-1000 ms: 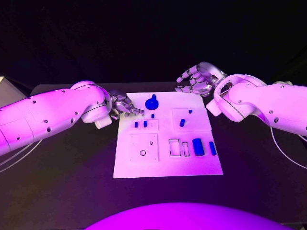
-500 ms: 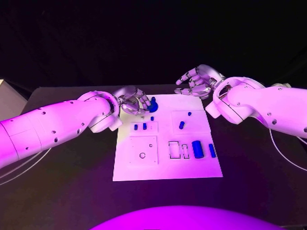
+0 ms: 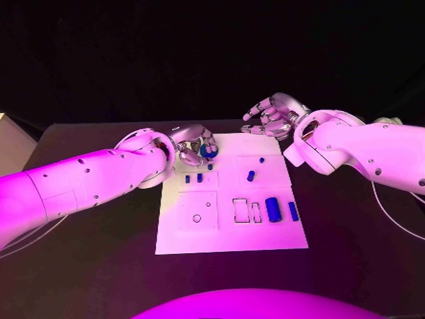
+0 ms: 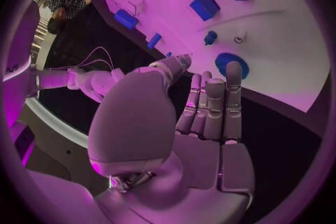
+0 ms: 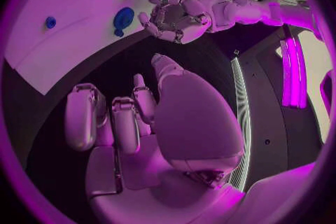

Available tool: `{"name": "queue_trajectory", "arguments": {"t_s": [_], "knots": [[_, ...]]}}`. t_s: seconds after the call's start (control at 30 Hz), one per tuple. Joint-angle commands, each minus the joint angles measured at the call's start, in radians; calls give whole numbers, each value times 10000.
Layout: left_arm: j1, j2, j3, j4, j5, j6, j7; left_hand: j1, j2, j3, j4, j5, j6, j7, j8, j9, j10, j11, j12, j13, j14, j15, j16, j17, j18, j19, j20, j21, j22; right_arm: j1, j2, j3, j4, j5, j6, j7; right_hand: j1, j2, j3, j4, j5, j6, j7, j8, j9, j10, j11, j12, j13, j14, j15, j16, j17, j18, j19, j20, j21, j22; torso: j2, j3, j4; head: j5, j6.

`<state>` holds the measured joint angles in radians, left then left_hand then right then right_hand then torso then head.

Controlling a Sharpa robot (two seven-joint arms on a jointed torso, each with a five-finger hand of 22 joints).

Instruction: Assemble the parts on the task board

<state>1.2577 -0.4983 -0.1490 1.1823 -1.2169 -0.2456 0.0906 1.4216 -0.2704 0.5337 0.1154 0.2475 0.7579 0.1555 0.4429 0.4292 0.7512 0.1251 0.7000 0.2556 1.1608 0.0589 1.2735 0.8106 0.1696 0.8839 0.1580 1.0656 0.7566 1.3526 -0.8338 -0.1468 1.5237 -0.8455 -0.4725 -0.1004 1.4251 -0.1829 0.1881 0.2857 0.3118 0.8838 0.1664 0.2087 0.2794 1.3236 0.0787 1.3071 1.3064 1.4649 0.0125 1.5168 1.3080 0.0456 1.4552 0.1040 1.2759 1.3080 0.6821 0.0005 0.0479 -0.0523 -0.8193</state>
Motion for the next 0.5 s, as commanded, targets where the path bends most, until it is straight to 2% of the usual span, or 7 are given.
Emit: {"name": "queue_trajectory", "arguments": {"t_s": [0.03, 0.27, 0.5], "knots": [[-4, 101, 0, -83, -1196, 495, -467, -133, -37, -6, -71, -13, 136, -10, -76, -93, 72, 13, -84, -84, 190, -14, 195, 176, 71, 242, 7, 217, 269, -6, 8, 0, 9, -27, 33, 115, -78, -33, 57, 15, 69, -90, -2, 45, -12, -58, 18, -49, -6, 772, -90, -44, 1635, 197, -49, 11, -35, 751, 7, 10, 0, -9, 0], [0, 279, -4, -190, -1620, 1252, -918, -223, -38, 0, -129, -29, 407, -70, -184, -256, 263, -25, -147, -248, 582, -41, 581, 554, -56, 818, -17, 727, 944, -6, 14, 0, 13, -28, 34, 113, -74, -26, 75, 8, 79, -97, -1, 49, -14, -66, 18, -56, -13, 774, -89, -40, 1643, 193, -41, 11, -20, 762, -1, 5, 3, -24, -16], [0, 398, -3, -258, -1710, 1569, -1035, -259, -15, 33, -152, -28, 560, -56, -234, -320, 432, -65, -168, -318, 710, -73, 720, 680, -93, 975, -40, 886, 1149, -7, 20, 0, 15, -28, 28, 117, -74, -26, 75, 8, 79, -97, -1, 49, -14, -66, 18, -56, -13, 774, -89, -40, 1643, 193, -41, 11, -20, 762, -7, 3, 6, -46, -14]]}}
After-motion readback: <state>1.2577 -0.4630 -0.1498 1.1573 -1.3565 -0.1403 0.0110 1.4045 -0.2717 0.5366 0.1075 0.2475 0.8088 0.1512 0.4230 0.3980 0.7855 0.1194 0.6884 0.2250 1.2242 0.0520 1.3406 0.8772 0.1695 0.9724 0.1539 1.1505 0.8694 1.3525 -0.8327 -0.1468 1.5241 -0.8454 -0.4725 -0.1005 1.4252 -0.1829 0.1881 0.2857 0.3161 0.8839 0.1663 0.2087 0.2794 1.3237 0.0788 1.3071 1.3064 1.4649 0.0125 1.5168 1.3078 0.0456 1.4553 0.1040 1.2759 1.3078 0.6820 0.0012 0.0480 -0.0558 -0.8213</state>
